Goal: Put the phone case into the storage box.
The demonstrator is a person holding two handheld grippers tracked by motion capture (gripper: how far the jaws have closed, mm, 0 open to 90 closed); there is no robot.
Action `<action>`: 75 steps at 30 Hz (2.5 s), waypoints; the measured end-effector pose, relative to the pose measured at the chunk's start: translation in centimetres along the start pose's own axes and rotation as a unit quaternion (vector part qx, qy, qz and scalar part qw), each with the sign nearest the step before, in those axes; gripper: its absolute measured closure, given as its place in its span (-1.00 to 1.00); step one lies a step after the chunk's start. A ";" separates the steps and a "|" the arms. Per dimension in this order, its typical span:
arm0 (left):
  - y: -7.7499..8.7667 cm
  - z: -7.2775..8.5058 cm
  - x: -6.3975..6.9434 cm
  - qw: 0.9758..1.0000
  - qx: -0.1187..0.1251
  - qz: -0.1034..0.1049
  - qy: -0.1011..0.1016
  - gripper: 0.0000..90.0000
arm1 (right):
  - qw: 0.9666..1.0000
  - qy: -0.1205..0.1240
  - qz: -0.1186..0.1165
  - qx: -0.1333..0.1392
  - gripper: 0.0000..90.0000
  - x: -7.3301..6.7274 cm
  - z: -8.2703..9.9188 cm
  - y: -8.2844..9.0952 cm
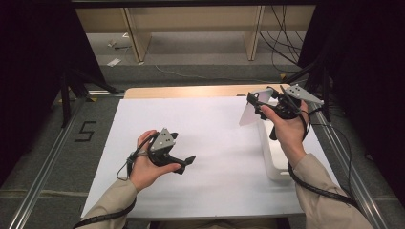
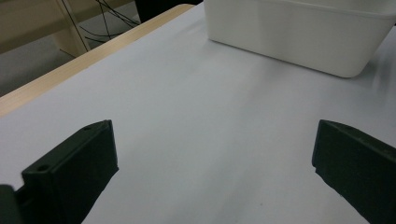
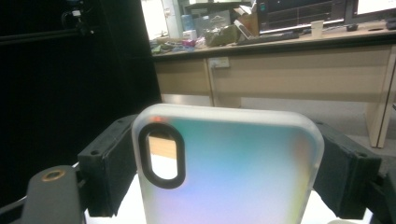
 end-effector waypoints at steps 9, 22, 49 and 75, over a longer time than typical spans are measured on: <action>0.3 0.3 -0.1 1.000 0.001 -0.001 0.004 -1.00 | 1.000 -0.002 0.014 0.005 -0.59 1.0 -0.4 0.2; 0.9 0.6 -0.3 1.000 0.004 -0.002 0.008 -1.00 | 0.999 -0.008 0.032 0.012 -0.59 2.5 -0.9 0.5; 1.2 0.9 -0.5 1.000 0.009 -0.002 0.017 -1.00 | 0.997 -0.013 0.070 0.017 -0.59 5.0 -1.3 0.8; 1.2 0.9 -0.5 1.000 0.014 0.000 0.019 -1.00 | 0.994 -0.029 0.103 0.025 -0.59 7.2 -1.7 1.3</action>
Point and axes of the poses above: each handheld gripper's, and its own axes: y roughly backward along the jaws, z roughly out of its underside, x roughly to its right, the point moved 4 cm from there along -y, roughly forward along the jaws, and after that the axes turned 9 degrees about z, right-handed, at the moved point
